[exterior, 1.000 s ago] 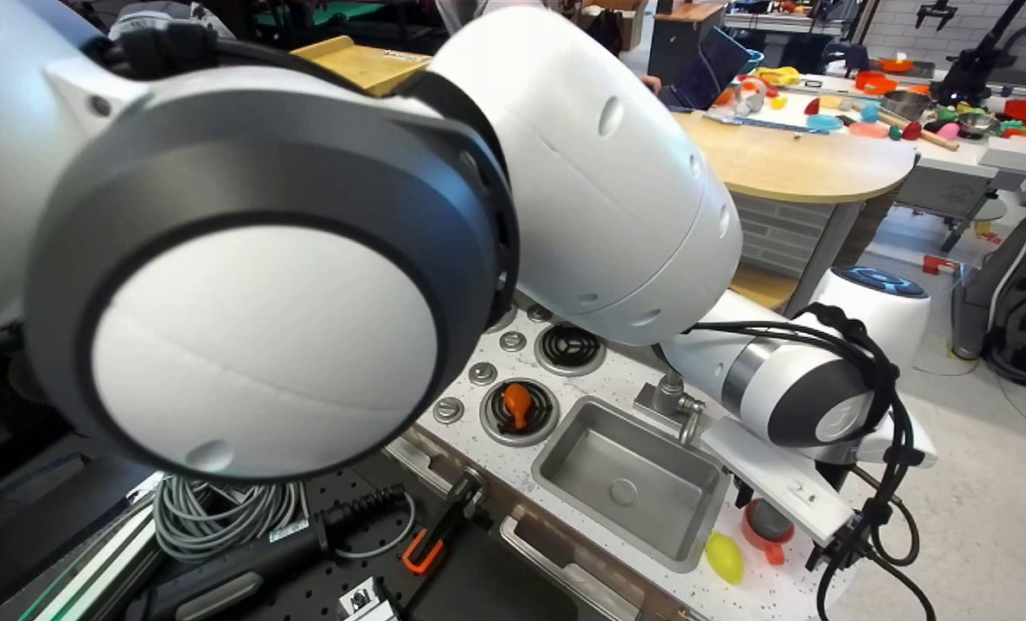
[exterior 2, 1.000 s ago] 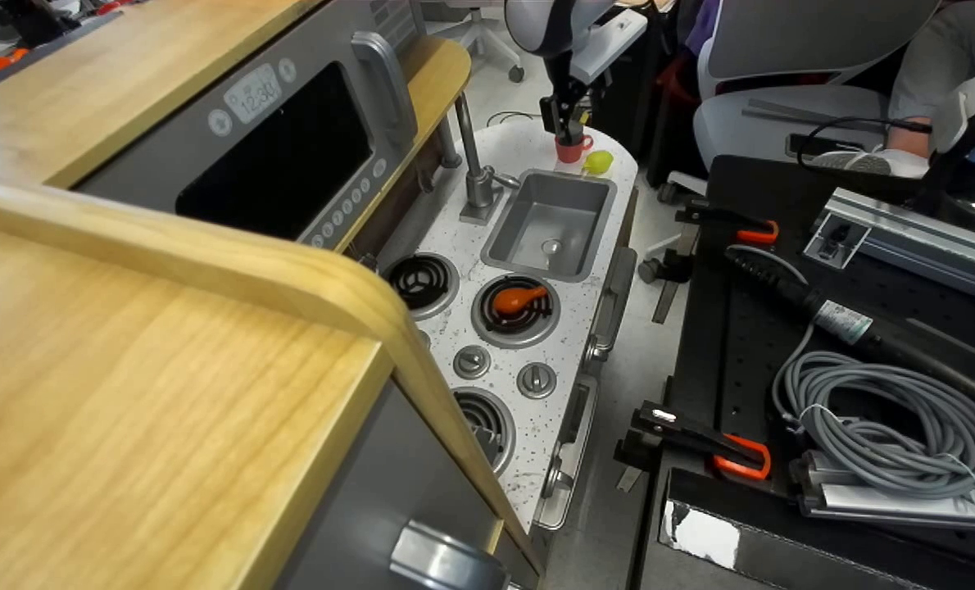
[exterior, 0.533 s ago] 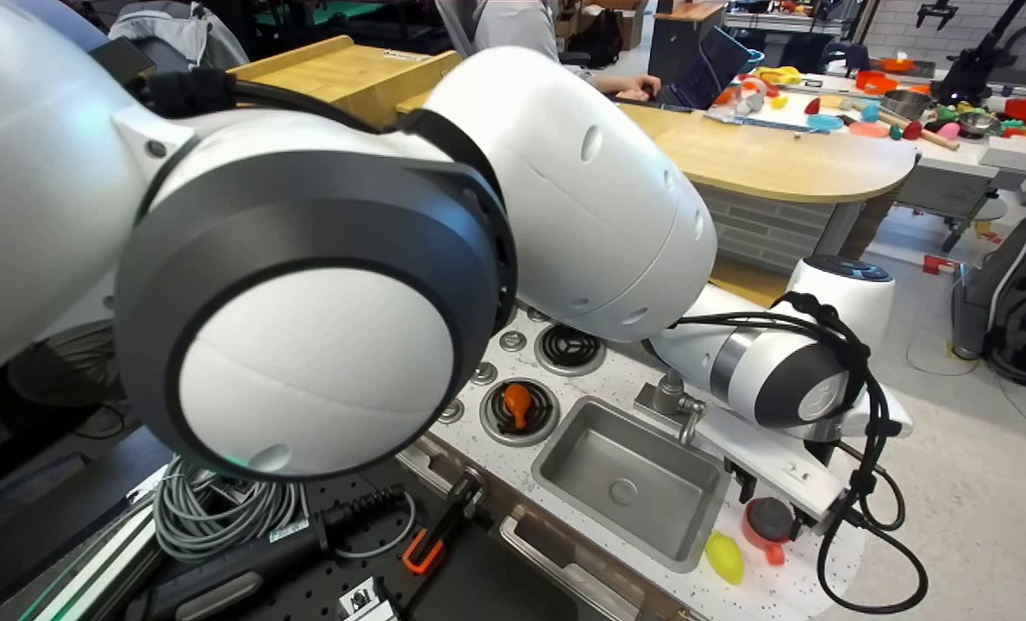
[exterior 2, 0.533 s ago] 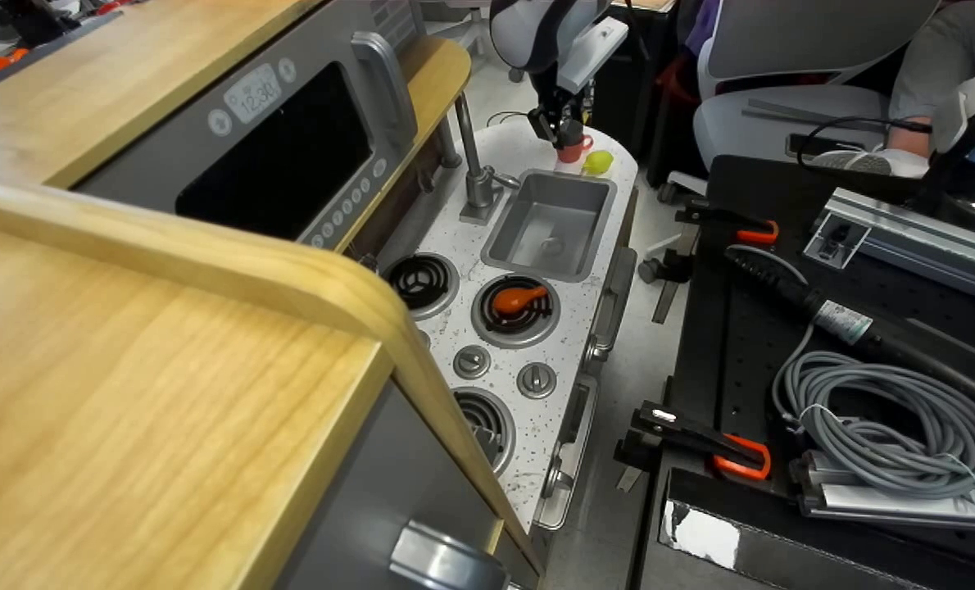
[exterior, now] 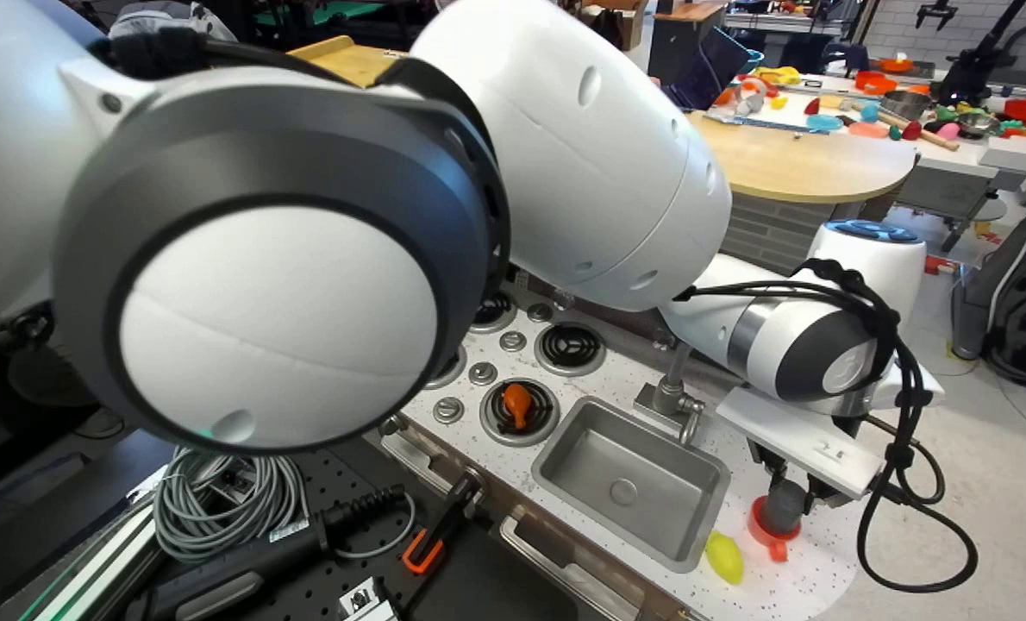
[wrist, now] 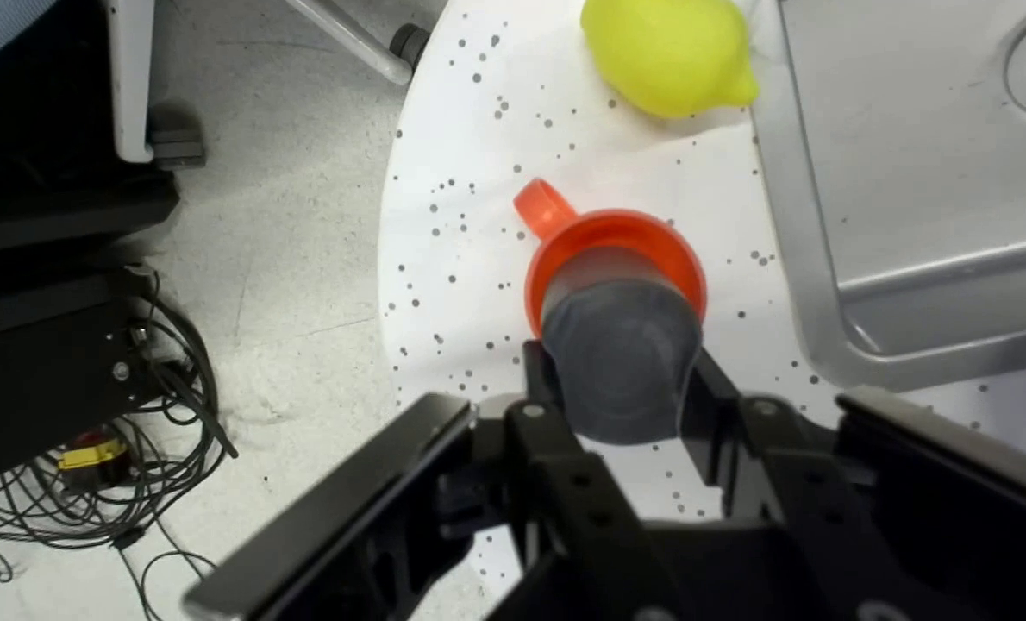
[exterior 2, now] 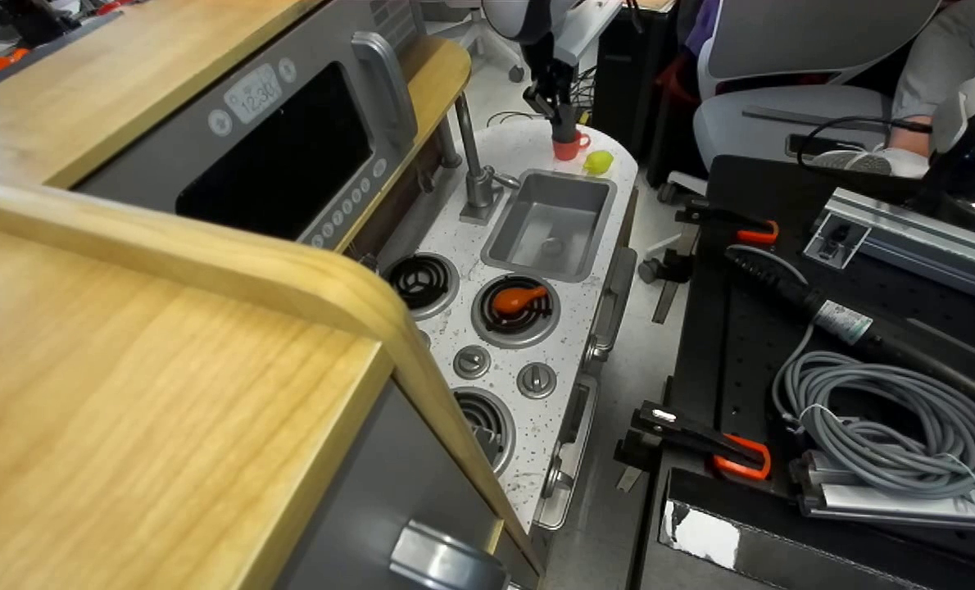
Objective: Remove the grey cylinder from the orange mug
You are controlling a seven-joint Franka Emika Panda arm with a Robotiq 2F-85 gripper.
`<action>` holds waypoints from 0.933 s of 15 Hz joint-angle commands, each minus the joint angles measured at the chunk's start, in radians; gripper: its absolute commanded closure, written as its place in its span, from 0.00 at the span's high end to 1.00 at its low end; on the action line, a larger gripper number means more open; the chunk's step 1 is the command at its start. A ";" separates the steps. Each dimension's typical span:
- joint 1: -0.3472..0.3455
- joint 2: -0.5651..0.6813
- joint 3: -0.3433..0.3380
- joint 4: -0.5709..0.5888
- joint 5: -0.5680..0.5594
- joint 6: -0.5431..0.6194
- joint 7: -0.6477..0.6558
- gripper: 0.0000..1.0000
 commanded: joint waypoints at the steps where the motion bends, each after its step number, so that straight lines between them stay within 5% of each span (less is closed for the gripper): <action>1: 0.002 -0.115 0.008 -0.078 0.009 -0.068 -0.021 0.11; 5: -0.007 -0.131 0.015 -0.048 0.030 -0.094 -0.005 0.11; 14: -0.034 0.050 0.038 0.153 0.079 -0.067 0.165 0.11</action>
